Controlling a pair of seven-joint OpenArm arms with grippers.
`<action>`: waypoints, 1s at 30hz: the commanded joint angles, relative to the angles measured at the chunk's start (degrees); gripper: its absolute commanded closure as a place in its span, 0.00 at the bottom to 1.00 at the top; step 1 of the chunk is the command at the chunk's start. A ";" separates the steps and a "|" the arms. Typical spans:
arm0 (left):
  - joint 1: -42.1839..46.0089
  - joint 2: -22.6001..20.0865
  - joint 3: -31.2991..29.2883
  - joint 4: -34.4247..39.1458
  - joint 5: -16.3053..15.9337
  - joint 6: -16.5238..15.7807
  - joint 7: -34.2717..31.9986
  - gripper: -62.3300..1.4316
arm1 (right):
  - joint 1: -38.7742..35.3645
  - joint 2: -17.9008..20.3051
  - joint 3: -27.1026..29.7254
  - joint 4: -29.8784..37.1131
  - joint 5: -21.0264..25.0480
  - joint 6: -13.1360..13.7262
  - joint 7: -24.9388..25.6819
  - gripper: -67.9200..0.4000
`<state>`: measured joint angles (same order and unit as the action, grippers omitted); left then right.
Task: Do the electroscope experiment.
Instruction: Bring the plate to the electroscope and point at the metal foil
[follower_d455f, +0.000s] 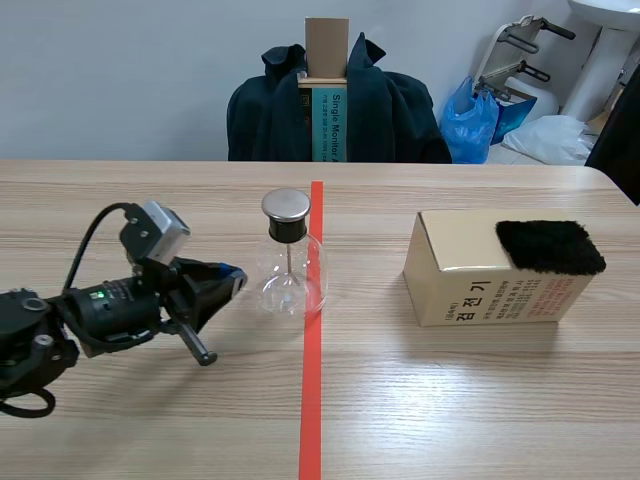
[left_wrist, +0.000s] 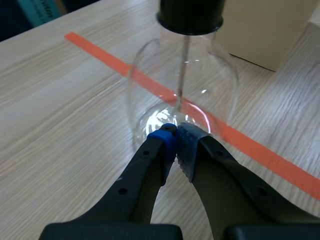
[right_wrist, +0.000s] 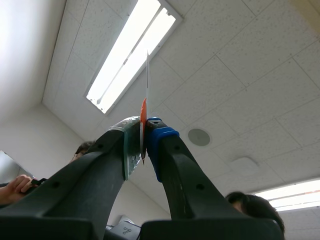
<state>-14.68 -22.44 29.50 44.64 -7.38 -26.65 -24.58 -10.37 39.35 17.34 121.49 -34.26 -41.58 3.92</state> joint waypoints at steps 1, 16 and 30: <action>-1.01 0.52 -0.22 0.52 -0.31 1.62 -1.77 0.93 | 0.70 0.00 0.28 -0.13 0.07 -3.28 -0.02 0.98; -1.84 1.57 0.22 -3.45 4.07 4.50 -5.75 0.93 | 0.94 -5.53 -9.05 -1.36 -4.13 4.13 10.16 0.98; -1.84 0.44 0.22 -3.45 5.60 4.48 -6.84 0.93 | 1.97 -17.81 -31.80 -23.67 -22.03 3.85 22.03 0.98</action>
<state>-16.01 -21.61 30.35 40.32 -1.45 -22.11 -30.30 -9.15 21.34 -15.59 96.79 -56.66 -37.04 25.87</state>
